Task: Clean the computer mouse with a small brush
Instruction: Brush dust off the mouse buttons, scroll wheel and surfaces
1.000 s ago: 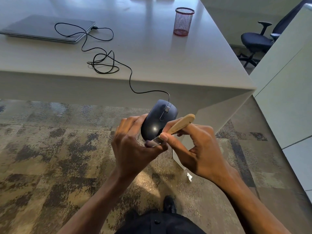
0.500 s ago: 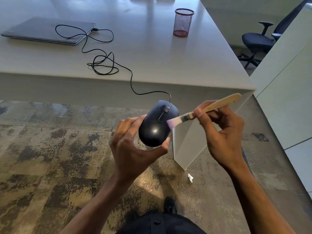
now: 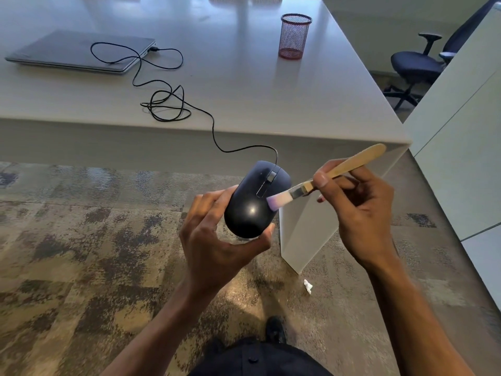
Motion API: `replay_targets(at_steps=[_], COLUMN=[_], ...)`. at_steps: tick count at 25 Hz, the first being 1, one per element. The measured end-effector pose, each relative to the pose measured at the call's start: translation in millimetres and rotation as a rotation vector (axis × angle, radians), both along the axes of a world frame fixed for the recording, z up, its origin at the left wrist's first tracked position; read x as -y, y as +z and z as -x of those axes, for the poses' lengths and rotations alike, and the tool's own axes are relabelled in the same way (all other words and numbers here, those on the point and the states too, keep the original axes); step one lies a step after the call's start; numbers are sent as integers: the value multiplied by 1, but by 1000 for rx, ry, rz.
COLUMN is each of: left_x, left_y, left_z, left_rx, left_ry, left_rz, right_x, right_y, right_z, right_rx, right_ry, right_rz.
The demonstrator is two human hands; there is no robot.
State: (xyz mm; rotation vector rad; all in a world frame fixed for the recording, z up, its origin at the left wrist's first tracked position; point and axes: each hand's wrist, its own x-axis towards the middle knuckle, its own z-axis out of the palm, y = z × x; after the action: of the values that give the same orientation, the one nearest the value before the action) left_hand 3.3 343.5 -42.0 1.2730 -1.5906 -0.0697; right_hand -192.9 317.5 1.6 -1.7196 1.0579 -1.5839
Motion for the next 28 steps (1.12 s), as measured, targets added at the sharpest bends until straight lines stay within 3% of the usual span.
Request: replay_targets(at_steps=[6, 11, 28], left_x=[-2, -3, -4], left_y=[-1, -4, -7], left_z=[0, 1, 3], left_rx=[-7, 23, 53], left_ry=[-25, -31, -18], left_rz=[30, 70, 70], right_x=[12, 1, -7], right_y=[5, 5, 4], right_z=[3, -6, -4], right_rx=[-3, 96, 126], right_ry=[-262, -128, -127], right_rz=[7, -9, -44])
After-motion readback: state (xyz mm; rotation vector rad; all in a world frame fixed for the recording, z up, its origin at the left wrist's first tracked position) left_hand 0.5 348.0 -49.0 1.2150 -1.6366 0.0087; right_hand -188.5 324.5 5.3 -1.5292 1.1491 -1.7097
